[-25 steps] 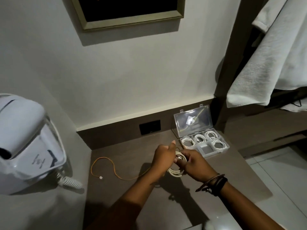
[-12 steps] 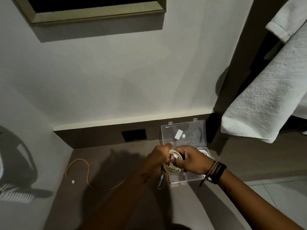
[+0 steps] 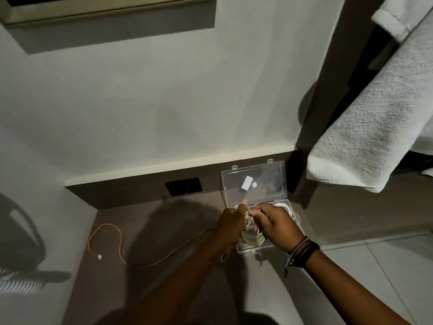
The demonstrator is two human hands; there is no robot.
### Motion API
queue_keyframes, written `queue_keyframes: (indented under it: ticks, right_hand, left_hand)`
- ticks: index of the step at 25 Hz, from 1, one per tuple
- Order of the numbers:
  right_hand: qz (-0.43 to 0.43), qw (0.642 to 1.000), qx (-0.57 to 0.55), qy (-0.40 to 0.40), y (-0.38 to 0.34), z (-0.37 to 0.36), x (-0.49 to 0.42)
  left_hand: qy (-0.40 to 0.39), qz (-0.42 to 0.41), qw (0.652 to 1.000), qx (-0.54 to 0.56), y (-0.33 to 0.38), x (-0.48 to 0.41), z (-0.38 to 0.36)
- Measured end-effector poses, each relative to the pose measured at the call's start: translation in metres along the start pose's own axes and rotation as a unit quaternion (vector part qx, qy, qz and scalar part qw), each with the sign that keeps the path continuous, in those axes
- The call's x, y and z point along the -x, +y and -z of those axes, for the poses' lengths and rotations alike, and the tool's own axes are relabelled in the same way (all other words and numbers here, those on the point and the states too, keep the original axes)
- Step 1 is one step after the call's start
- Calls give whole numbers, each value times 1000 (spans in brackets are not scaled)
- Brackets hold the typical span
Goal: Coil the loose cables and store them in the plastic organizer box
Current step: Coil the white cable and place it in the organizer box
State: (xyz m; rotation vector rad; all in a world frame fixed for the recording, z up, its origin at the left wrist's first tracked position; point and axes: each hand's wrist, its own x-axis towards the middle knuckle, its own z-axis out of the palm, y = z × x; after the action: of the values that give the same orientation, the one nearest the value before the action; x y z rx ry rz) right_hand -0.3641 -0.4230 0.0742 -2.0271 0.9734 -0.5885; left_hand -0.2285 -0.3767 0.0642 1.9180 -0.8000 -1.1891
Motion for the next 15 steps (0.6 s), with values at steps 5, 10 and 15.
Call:
queue_keyframes:
  ticks: [5, 10, 15]
  right_hand:
    - [-104, 985, -91, 107, 26, -21, 2]
    - [-134, 972, -31, 189, 54, -54, 5]
    - [-252, 944, -160, 138, 80, -85, -6]
  left_hand:
    - [65, -148, 986, -41, -27, 3, -16]
    - [17, -172, 981, -82, -57, -13, -19]
    - [91, -57, 993, -52, -80, -38, -23]
